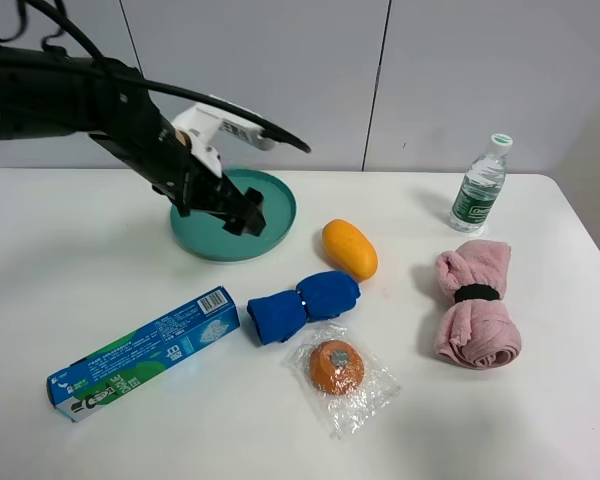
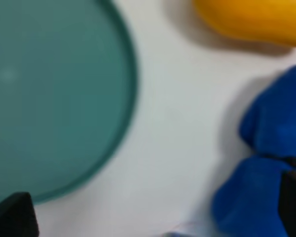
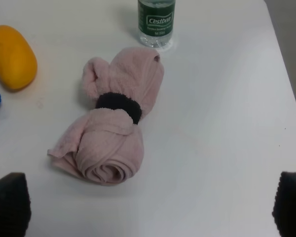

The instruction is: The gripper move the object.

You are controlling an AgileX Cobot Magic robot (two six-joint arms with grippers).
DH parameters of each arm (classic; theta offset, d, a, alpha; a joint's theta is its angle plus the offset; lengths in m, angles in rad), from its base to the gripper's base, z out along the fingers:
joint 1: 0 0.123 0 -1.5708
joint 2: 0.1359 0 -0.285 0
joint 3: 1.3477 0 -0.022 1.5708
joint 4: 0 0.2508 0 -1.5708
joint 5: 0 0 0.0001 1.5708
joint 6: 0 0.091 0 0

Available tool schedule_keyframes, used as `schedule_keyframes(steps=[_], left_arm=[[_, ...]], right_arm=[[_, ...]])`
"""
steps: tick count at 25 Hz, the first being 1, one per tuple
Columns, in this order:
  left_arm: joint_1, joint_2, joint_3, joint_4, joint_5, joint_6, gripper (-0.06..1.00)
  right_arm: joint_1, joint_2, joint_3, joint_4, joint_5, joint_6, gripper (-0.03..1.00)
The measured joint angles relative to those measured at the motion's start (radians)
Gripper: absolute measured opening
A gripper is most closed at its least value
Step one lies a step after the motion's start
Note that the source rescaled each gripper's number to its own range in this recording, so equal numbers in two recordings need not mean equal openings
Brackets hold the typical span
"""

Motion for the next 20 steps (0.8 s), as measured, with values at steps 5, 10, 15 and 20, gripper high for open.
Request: schedule_keyframes(steps=[5,10,15,20], left_arm=[[0.109,-0.068,0.0,0.012,0.03,0.002,0.99],[0.246,-0.146,0.001,0.029,0.109,0.002,0.99],[0.393,-0.276,0.088,0.049,0.144,0.022,0.99],[0.506,-0.444,0.23,0.055,0.148,0.023,0.99]], right_arm=[[0.0,0.0,0.0,0.0,0.0,0.0,1.0],[0.0,0.0,0.0,0.0,0.0,0.0,1.0],[0.0,0.0,0.0,0.0,0.0,0.0,1.0],[0.0,0.0,0.0,0.0,0.0,0.0,1.0]])
